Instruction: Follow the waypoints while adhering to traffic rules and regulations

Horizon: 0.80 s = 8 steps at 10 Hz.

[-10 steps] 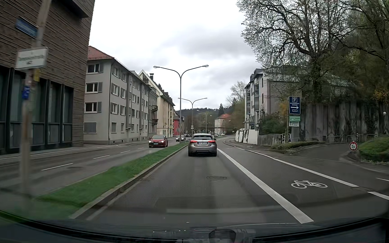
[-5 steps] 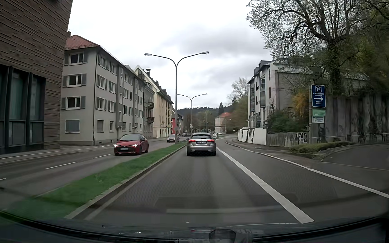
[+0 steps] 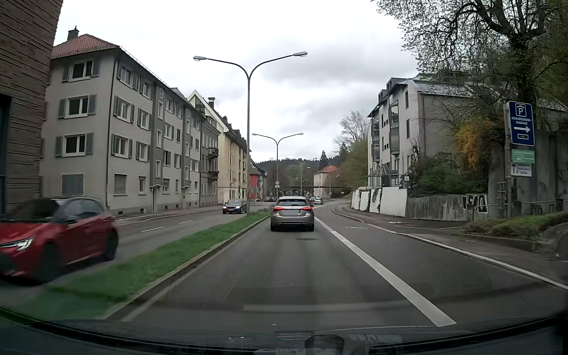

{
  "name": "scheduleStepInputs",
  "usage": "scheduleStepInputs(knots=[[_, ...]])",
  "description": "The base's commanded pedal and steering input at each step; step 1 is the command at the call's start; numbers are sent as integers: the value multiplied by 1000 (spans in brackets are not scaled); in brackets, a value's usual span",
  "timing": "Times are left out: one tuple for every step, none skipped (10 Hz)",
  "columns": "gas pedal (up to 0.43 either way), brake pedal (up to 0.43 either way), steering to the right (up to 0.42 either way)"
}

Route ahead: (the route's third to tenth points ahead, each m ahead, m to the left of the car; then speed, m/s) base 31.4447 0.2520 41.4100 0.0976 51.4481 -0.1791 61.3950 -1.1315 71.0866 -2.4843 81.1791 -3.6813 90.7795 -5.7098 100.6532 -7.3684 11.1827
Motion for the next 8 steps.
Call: scheduleStepInputs(knots=[[47, 0, 1], [47, 0, 1], [47, 0, 1], [47, 0, 1], [47, 0, 1], [47, 0, 1], [47, 0, 1], [47, 0, 0]])
